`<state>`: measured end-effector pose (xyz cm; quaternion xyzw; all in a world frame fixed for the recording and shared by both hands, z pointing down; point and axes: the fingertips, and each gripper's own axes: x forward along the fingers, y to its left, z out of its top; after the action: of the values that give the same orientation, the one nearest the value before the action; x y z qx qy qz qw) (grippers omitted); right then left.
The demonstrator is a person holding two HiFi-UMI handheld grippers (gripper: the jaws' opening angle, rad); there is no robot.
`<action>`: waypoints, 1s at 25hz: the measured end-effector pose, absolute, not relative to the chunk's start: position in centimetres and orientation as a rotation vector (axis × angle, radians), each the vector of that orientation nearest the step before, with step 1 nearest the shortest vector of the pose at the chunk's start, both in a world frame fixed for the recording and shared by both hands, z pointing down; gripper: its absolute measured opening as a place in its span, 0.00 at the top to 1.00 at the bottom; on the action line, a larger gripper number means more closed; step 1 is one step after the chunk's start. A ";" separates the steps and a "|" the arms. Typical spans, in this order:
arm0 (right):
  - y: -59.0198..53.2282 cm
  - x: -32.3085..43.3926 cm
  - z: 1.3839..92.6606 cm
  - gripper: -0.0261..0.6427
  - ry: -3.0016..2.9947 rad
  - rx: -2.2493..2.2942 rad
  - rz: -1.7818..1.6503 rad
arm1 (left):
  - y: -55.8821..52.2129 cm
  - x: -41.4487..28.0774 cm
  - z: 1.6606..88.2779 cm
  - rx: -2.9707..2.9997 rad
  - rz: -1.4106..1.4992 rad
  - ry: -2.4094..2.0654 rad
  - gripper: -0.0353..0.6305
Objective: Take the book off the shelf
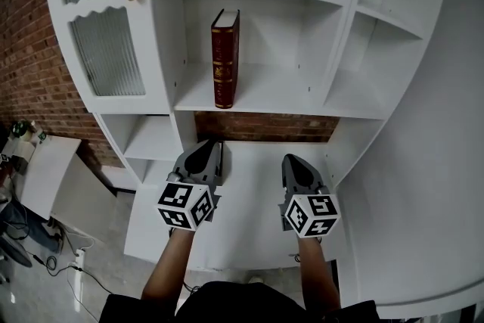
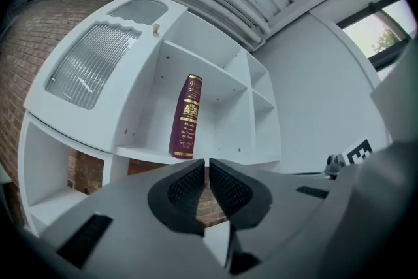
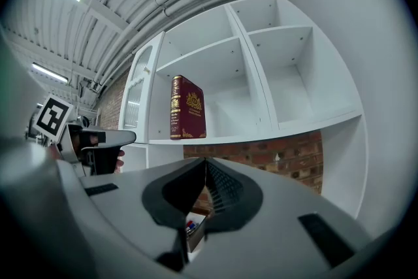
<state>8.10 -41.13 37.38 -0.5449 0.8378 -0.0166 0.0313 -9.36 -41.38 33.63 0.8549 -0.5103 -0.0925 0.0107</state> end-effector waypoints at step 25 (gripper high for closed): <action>-45.6 9.1 36.7 0.93 2.626 -1.602 -0.038 | -50.3 -9.7 24.2 2.605 -0.358 -1.776 0.68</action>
<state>9.12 -45.55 36.66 -0.5204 0.8532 -0.0125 0.0328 -9.69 -50.26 24.23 0.8209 -0.5597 -0.1128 -0.0155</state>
